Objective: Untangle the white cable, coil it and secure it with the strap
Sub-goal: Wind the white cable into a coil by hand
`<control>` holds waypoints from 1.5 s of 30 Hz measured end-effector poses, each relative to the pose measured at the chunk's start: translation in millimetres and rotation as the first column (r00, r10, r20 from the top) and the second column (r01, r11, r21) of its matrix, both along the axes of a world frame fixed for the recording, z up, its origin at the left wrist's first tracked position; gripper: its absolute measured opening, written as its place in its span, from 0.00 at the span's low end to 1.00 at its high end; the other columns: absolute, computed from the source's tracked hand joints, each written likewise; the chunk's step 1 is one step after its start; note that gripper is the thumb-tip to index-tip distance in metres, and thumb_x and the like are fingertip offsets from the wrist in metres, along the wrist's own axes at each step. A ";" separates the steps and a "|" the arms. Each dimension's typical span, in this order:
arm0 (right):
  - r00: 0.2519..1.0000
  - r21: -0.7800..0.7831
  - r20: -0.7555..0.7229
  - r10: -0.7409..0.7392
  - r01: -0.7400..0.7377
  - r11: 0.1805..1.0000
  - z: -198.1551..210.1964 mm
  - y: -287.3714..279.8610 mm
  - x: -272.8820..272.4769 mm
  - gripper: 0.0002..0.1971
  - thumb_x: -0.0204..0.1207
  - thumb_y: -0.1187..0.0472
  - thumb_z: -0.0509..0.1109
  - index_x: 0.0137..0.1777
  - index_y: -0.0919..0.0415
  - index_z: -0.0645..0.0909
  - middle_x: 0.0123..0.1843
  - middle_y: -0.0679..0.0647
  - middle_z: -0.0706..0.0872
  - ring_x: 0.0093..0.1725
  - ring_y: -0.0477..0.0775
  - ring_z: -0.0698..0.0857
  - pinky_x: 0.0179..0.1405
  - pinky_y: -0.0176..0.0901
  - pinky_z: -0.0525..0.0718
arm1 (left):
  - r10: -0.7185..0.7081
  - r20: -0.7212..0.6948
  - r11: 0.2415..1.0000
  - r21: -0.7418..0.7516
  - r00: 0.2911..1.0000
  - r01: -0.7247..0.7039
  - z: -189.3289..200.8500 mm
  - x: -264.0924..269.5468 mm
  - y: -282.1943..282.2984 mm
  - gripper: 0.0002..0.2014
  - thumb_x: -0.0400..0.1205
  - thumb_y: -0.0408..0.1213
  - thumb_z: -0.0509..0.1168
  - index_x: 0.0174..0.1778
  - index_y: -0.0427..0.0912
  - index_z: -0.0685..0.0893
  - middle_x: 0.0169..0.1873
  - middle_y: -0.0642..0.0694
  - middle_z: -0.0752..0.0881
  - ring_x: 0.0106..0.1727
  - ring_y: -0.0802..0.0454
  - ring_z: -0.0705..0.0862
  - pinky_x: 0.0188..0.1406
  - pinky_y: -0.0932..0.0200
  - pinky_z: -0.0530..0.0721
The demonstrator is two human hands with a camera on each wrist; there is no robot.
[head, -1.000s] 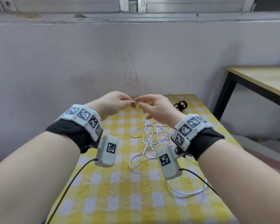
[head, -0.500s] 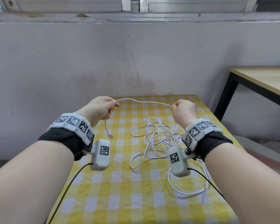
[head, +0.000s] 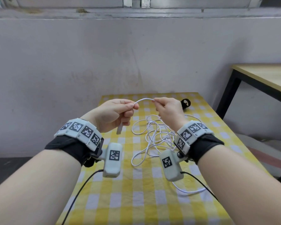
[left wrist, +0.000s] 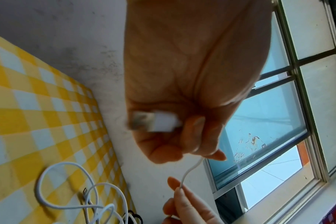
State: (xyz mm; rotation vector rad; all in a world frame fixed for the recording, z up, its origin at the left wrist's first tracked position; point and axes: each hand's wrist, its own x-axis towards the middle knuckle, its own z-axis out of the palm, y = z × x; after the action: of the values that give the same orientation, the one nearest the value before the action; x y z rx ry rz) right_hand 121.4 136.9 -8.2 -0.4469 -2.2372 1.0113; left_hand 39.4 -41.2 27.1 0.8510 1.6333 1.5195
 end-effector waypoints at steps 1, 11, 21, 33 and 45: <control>0.999 -0.029 0.016 -0.028 0.029 0.999 -3.1 4.9 0.1 0.13 0.82 0.57 0.65 0.60 0.61 0.87 0.33 0.40 0.78 0.41 0.49 0.79 0.52 0.51 0.83 | -0.027 0.021 1.000 0.013 0.999 0.026 -1.0 0.6 -1.8 0.12 0.88 0.34 0.51 0.44 0.41 0.78 0.23 0.53 0.69 0.22 0.57 0.64 0.33 0.59 0.70; 0.950 0.077 0.299 0.088 -0.116 0.990 -12.2 -10.7 -1.3 0.13 0.82 0.51 0.63 0.56 0.50 0.87 0.37 0.45 0.83 0.38 0.48 0.79 0.41 0.41 0.78 | -0.172 0.268 0.951 0.296 0.948 0.089 2.1 12.5 3.5 0.15 0.82 0.35 0.54 0.62 0.39 0.78 0.22 0.51 0.67 0.24 0.57 0.66 0.27 0.64 0.77; 0.825 0.147 0.417 0.381 -0.475 0.867 -9.8 -45.0 1.1 0.27 0.81 0.59 0.62 0.21 0.34 0.75 0.26 0.43 0.71 0.28 0.42 0.71 0.29 0.33 0.68 | -0.124 0.363 0.915 0.402 0.924 -0.036 -3.3 10.5 10.2 0.15 0.80 0.27 0.56 0.62 0.38 0.78 0.47 0.42 0.90 0.28 0.57 0.82 0.48 0.56 0.89; 0.859 0.077 0.351 0.372 -0.423 0.903 -20.1 -42.8 2.8 0.11 0.82 0.57 0.64 0.54 0.55 0.88 0.33 0.47 0.86 0.32 0.39 0.81 0.34 0.32 0.78 | 0.041 0.423 0.937 0.299 0.905 -0.181 -18.7 -1.5 9.0 0.18 0.81 0.20 0.47 0.60 0.35 0.78 0.31 0.46 0.83 0.22 0.56 0.73 0.38 0.55 0.88; 0.968 -0.029 0.247 0.034 -0.028 0.999 -24.4 9.5 0.9 0.12 0.78 0.54 0.67 0.45 0.60 0.90 0.22 0.47 0.72 0.19 0.42 0.69 0.24 0.36 0.67 | 0.204 0.692 0.743 0.351 0.692 -0.570 -24.3 -56.2 -25.1 0.15 0.88 0.41 0.51 0.44 0.43 0.81 0.15 0.54 0.62 0.14 0.59 0.58 0.14 0.69 0.57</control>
State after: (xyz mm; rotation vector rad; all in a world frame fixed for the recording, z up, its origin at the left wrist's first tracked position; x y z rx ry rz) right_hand 122.3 146.4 -32.7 -0.5786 -2.4608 1.0506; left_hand -16.9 -66.3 2.9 0.1634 0.9106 2.3481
